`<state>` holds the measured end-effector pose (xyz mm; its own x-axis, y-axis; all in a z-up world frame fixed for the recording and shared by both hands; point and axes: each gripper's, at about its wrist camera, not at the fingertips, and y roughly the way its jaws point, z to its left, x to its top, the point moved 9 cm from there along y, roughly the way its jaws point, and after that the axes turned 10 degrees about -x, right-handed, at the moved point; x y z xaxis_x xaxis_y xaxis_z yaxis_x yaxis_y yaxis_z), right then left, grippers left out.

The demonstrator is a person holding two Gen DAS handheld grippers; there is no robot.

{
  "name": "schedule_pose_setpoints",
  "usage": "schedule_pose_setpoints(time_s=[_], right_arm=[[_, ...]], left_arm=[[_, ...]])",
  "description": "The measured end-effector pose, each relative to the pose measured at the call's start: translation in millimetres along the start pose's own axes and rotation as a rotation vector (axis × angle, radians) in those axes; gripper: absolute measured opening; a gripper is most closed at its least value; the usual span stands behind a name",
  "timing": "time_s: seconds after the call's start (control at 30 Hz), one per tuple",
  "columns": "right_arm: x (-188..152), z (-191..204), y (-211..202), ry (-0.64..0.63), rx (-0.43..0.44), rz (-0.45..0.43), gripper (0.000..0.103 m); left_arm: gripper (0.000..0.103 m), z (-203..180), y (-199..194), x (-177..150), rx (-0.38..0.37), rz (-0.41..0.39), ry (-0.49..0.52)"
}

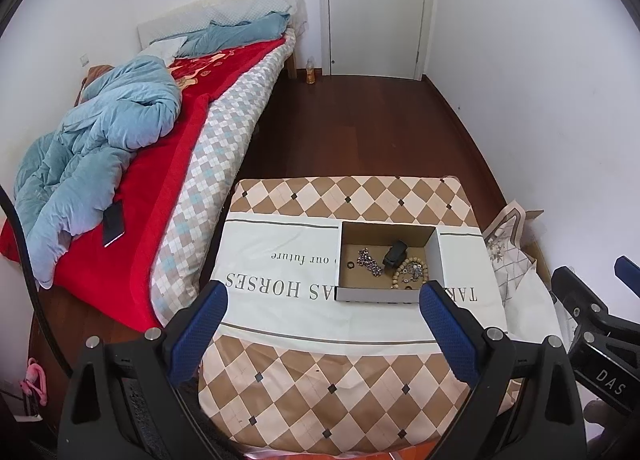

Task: Organize jewelry

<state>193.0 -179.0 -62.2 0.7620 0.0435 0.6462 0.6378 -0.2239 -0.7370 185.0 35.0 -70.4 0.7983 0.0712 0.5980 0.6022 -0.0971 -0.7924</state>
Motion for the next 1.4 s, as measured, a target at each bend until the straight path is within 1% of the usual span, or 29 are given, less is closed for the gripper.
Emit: schedule_pose_setpoints(time_s=[0.3, 0.83, 1.4], right_arm=[[2.8, 0.6, -4.9, 0.006, 0.007, -0.015, 0.103], [5.6, -1.9, -10.6, 0.013, 0.014, -0.023, 0.103], [7.6, -1.8, -17.9, 0.022, 0.025, -0.027, 0.103]], left_arm=[[0.098, -1.0, -5.3, 5.4, 0.000, -0.022, 0.006], [0.098, -2.9, -13.2, 7.7, -0.002, -0.039, 0.007], [0.098, -4.7, -14.6, 8.5, 0.002, -0.042, 0.008]])
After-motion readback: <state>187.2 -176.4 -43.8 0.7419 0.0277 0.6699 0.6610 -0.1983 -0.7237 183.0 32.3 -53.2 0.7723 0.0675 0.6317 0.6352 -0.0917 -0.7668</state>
